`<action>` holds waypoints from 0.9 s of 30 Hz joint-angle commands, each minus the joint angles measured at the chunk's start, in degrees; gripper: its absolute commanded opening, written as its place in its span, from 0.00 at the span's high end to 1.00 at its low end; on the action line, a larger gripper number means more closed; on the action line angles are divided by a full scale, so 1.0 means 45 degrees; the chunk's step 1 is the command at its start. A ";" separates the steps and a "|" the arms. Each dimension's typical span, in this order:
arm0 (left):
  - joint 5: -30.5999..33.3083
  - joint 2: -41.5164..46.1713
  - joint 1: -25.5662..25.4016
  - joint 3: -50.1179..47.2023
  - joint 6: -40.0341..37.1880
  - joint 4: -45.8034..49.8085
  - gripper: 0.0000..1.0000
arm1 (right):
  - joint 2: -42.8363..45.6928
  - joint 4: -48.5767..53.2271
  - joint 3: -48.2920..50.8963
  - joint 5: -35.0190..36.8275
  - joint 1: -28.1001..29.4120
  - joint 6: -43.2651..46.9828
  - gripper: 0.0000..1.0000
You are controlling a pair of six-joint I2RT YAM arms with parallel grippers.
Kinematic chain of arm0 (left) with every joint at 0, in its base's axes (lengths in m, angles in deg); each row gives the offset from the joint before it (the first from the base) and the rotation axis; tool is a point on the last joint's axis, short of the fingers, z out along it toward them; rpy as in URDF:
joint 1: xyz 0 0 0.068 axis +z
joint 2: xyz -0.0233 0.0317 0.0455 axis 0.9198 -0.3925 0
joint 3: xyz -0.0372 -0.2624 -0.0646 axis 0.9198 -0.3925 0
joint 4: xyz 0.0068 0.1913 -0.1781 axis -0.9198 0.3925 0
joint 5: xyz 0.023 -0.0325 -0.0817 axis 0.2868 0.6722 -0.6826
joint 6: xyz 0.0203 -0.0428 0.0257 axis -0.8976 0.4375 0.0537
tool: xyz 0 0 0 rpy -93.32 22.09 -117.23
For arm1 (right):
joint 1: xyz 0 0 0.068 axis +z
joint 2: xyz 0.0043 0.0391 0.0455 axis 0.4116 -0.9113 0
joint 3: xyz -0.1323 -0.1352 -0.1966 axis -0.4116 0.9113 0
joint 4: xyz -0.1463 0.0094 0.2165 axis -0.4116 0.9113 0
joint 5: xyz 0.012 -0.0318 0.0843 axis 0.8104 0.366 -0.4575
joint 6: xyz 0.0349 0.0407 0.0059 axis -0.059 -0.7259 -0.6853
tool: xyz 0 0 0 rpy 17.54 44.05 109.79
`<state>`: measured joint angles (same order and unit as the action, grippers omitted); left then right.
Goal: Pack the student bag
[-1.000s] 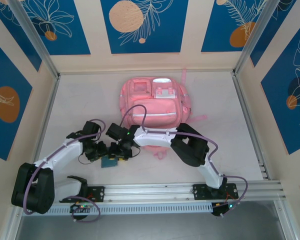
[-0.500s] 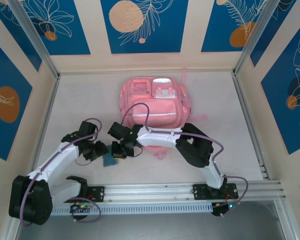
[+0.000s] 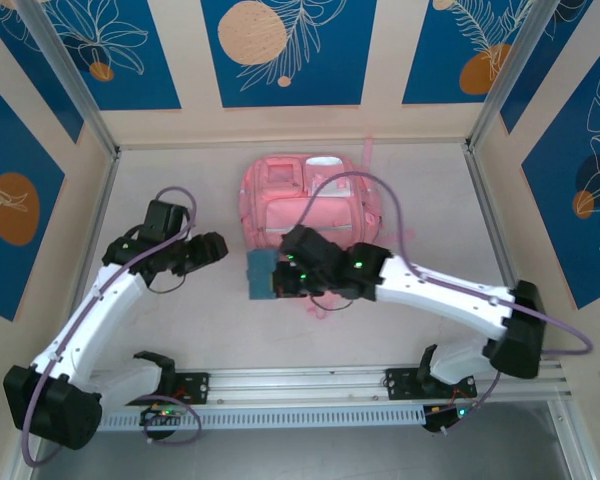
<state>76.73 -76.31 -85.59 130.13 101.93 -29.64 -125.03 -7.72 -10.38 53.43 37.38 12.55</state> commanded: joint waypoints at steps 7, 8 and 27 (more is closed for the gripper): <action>0.1024 -0.3746 -0.3363 0.4017 -0.3130 -0.0757 0.22 | 0.3838 0.2221 0.1402 -0.0179 -0.4747 0.1274 1.00; 0.1154 -0.4274 -0.3638 0.4552 -0.3667 -0.0589 0.21 | 0.4067 0.2340 0.1454 -0.0445 -0.5376 0.1450 1.00; 0.2389 -1.0678 -0.6184 1.0062 -1.1633 0.2638 0.25 | 0.3809 0.1755 0.2268 -0.3266 -1.0740 0.1927 1.00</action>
<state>86.37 -122.14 -112.95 172.86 55.68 -22.62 -107.70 1.27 -0.91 41.67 -10.20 20.48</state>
